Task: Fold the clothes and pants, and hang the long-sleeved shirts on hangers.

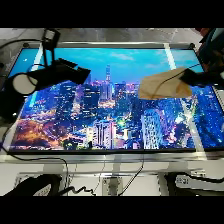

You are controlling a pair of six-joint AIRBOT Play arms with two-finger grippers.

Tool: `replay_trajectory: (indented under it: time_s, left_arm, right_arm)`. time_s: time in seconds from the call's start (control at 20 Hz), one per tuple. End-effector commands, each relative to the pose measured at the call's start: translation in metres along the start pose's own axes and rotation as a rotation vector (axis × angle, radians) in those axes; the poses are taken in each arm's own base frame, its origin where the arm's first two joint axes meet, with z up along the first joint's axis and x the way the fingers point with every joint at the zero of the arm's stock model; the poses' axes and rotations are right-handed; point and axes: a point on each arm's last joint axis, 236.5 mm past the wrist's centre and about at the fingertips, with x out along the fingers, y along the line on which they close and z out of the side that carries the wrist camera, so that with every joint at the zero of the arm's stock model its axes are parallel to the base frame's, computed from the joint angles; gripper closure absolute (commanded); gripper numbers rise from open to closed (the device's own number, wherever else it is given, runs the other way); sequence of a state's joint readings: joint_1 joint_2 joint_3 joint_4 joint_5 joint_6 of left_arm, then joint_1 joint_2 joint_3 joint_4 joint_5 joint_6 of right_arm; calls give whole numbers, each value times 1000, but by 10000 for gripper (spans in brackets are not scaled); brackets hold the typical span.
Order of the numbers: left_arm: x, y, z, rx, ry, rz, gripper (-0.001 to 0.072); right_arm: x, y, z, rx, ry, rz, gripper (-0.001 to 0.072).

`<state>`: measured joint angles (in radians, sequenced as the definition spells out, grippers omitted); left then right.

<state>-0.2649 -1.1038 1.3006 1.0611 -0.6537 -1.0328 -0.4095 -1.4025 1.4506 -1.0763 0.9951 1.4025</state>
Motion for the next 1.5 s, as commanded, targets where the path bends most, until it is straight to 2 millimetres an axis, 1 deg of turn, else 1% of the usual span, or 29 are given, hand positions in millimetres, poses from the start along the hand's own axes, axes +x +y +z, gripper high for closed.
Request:
replay_trajectory:
  time_s: [0.0,0.05,0.1,0.15,0.2,0.25,0.3,0.4,0.5,0.55,0.6,0.7,0.75,0.8,0.85,0.95,1.0,1.1,1.2,1.25,1.3,1.35,1.4,1.45]
  left_arm:
    - [-44,4,30,31,-82,40,10]
    - [-50,2,36,37,-98,42,10]
    - [-55,1,39,40,-109,43,10]
    - [-58,0,41,42,-115,44,10]
    - [-59,0,42,42,-117,44,10]
    - [-58,0,41,42,-115,44,10]
    - [-57,0,40,41,-113,43,10]
    - [-56,1,40,40,-112,43,10]
    - [-56,1,40,40,-112,43,10]
    - [-56,1,40,40,-112,43,10]
    - [-56,1,40,40,-112,43,10]
    - [-56,1,40,40,-112,43,10]
    - [-56,1,40,40,-112,43,10]
    - [-56,1,40,40,-112,43,10]
    - [-56,1,40,40,-112,43,10]
    - [-56,1,40,41,-112,43,10]
    - [-56,1,40,40,-112,43,10]
    - [-56,1,40,40,-112,43,10]
    - [-56,1,40,40,-112,43,10]
    - [-56,1,40,40,-112,43,10]
    - [-56,1,40,40,-112,43,10]
    - [-56,1,40,40,-112,43,10]
    - [-56,1,40,40,-112,43,10]
    - [-56,1,40,40,-112,43,10]
  right_arm:
    - [-86,-111,17,232,-120,-283,698]
    - [-106,-139,12,325,-133,-343,699]
    - [-127,-168,2,431,-139,-407,699]
    - [-145,-192,-12,520,-130,-466,698]
    - [-159,-212,-30,582,-99,-519,698]
    - [-172,-228,-54,633,-35,-566,699]
    - [-182,-240,-76,674,21,-611,699]
    - [-194,-257,-118,737,133,-675,698]
    - [-204,-265,-150,774,228,-727,698]
    - [-206,-267,-157,788,246,-734,692]
    - [-206,-269,-161,797,250,-735,567]
    - [-205,-267,-161,799,255,-728,150]
    - [-202,-263,-161,787,266,-708,53]
    - [-200,-259,-161,762,283,-690,23]
    - [-199,-256,-163,736,304,-676,22]
    - [-195,-250,-161,677,327,-653,26]
    - [-192,-244,-161,667,339,-646,67]
    - [-185,-231,-153,618,347,-631,291]
    - [-175,-211,-141,542,342,-614,476]
    - [-169,-198,-132,495,335,-600,527]
    - [-164,-185,-123,445,316,-587,528]
    - [-158,-169,-113,388,298,-569,579]
    - [-153,-152,-104,333,280,-549,668]
    - [-148,-133,-95,275,252,-527,697]
